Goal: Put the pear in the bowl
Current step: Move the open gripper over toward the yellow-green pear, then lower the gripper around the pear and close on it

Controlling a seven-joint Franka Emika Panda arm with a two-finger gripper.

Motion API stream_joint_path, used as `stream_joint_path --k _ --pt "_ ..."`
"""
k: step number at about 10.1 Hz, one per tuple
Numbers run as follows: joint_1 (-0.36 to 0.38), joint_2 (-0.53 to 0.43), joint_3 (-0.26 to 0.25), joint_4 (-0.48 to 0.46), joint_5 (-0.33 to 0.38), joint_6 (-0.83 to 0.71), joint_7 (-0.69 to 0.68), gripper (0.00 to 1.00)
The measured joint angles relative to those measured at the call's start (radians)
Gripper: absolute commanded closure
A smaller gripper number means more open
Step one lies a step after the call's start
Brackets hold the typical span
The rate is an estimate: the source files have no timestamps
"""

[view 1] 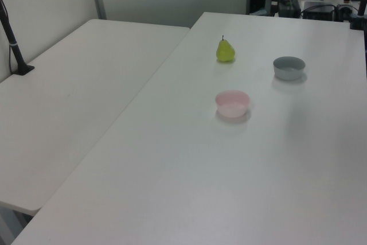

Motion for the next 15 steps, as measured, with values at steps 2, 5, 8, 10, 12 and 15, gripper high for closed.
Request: stream_joint_path --k 2,5,8,10,12,15 --pt "-0.014 0.043 0.000 0.003 -0.037 0.007 -0.057 0.00" --pt "-0.097 0.164 -0.002 0.044 -0.091 0.188 -0.070 0.00" --pt "-0.196 0.313 -0.006 0.042 -0.091 0.518 -0.071 0.00" --pt "-0.227 0.412 -0.008 0.041 -0.091 0.713 -0.071 0.00" --pt "-0.234 0.491 -0.008 0.031 -0.089 0.901 -0.066 0.00" --pt "-0.234 0.552 -0.008 0.028 -0.088 1.025 -0.049 0.00"
